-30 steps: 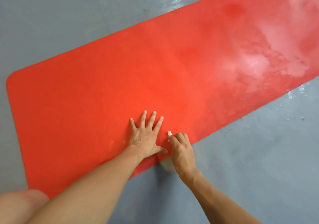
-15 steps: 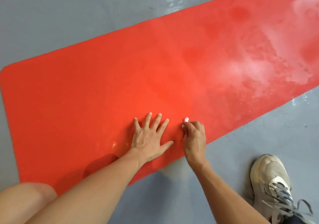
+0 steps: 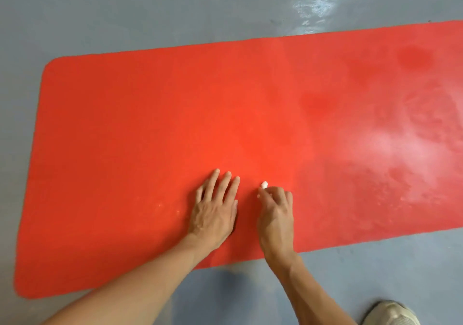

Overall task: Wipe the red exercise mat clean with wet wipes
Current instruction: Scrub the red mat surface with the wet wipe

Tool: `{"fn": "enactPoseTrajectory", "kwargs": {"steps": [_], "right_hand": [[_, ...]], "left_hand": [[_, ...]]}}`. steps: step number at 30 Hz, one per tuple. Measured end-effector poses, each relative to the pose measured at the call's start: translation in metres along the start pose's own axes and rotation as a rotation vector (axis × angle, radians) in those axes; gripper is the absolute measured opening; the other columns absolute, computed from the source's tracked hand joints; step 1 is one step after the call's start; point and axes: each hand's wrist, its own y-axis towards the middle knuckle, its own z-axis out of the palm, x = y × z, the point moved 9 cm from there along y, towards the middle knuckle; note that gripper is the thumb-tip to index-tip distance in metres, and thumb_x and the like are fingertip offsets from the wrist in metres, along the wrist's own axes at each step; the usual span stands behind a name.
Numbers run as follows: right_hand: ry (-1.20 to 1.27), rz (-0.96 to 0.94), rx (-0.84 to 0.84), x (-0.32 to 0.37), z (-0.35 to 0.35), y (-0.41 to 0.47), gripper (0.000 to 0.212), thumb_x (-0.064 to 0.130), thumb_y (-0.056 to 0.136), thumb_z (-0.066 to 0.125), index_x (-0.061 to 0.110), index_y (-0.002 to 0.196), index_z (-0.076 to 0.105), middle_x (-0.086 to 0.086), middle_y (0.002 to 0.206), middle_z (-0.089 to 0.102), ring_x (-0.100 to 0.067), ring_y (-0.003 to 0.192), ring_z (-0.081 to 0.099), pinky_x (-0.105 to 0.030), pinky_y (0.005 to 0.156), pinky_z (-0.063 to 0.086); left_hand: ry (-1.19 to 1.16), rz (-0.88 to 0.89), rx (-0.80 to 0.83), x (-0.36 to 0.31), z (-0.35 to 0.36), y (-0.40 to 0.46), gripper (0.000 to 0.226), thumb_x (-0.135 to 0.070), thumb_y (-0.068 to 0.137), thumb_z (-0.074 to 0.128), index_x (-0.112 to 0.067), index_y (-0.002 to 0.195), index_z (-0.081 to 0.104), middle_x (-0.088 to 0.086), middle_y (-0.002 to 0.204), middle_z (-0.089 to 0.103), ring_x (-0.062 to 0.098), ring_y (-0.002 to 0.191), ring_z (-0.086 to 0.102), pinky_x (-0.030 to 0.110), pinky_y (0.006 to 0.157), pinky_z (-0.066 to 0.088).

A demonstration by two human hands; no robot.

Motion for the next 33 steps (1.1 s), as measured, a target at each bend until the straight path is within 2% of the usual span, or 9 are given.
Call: {"fn": "enactPoseTrajectory", "kwargs": {"steps": [4,9,11,18,20,23,26,31,33], "right_hand": [[0.035,-0.355,0.188,0.012,0.010,0.002,0.035,0.002,0.095,0.051,0.006,0.125,0.069,-0.002,0.103,0.061,-0.026,0.090,0.052,-0.033,0.079,0.050],[0.076,0.040,-0.116,-0.046,-0.018,0.075,0.021,0.002,0.098,0.057,0.009,0.114,0.069,-0.009,0.095,0.062,-0.031,0.090,0.051,-0.036,0.080,0.041],[0.079,0.040,-0.127,-0.027,-0.005,0.063,0.020,-0.005,0.096,0.058,0.008,0.106,0.070,-0.008,0.095,0.062,-0.029,0.088,0.049,-0.028,0.078,0.036],[0.119,-0.584,0.233,0.032,0.023,0.013,0.017,0.006,0.098,0.065,0.011,0.110,0.076,0.001,0.098,0.067,-0.023,0.086,0.053,-0.025,0.076,0.046],[0.094,-0.519,0.203,0.010,0.012,0.048,0.014,0.012,0.098,0.067,0.013,0.107,0.078,0.003,0.093,0.066,-0.023,0.084,0.055,-0.028,0.073,0.048],[0.088,-0.161,-0.056,-0.046,-0.020,0.108,0.013,0.004,0.095,0.070,0.012,0.099,0.079,0.001,0.090,0.064,-0.026,0.085,0.055,-0.030,0.073,0.044],[0.059,-0.036,-0.112,-0.036,-0.013,0.088,0.023,-0.007,0.091,0.064,0.008,0.105,0.076,-0.005,0.097,0.063,-0.027,0.087,0.048,-0.040,0.076,0.048],[0.144,-0.550,0.179,0.037,0.023,0.014,0.018,0.011,0.102,0.058,0.012,0.114,0.071,0.001,0.100,0.063,-0.023,0.090,0.051,-0.030,0.081,0.047],[0.132,-0.611,0.203,0.030,0.020,0.026,0.017,0.013,0.104,0.059,0.014,0.116,0.071,0.003,0.099,0.063,-0.022,0.089,0.053,-0.030,0.079,0.050]], "left_hand": [[-0.002,-0.019,0.004,0.000,0.000,-0.001,0.054,-0.039,0.102,0.045,-0.022,0.153,0.052,0.003,0.157,0.050,0.031,0.151,0.038,0.049,0.109,0.035],[-0.016,-0.010,-0.034,0.000,-0.002,0.008,0.050,-0.038,0.096,0.052,-0.022,0.142,0.062,0.003,0.145,0.060,0.031,0.142,0.049,0.050,0.097,0.043],[-0.030,-0.026,-0.068,0.003,-0.008,0.015,0.041,-0.034,0.094,0.055,-0.023,0.132,0.067,0.002,0.135,0.065,0.030,0.133,0.054,0.048,0.091,0.044],[-0.044,0.003,-0.141,0.012,-0.014,0.011,0.035,-0.034,0.104,0.045,-0.024,0.129,0.067,0.000,0.129,0.065,0.027,0.123,0.058,0.043,0.086,0.041],[-0.021,0.016,-0.125,0.011,-0.013,0.013,0.037,-0.030,0.097,0.050,-0.025,0.129,0.067,0.000,0.127,0.064,0.027,0.120,0.059,0.043,0.087,0.041],[-0.006,0.030,-0.117,0.008,-0.017,0.023,0.039,-0.026,0.092,0.048,-0.024,0.125,0.069,0.001,0.122,0.064,0.028,0.115,0.059,0.042,0.089,0.043],[-0.023,0.004,-0.112,0.009,-0.023,0.026,0.038,-0.025,0.089,0.048,-0.024,0.120,0.070,0.003,0.121,0.063,0.029,0.119,0.058,0.042,0.091,0.045],[-0.086,-0.085,-0.093,0.017,-0.019,0.031,0.047,-0.033,0.097,0.042,-0.026,0.138,0.065,0.007,0.139,0.062,0.032,0.137,0.053,0.047,0.100,0.048],[-0.070,-0.078,-0.095,0.018,-0.013,0.028,0.048,-0.034,0.099,0.041,-0.031,0.143,0.062,0.006,0.144,0.060,0.032,0.141,0.050,0.047,0.104,0.043]]}}
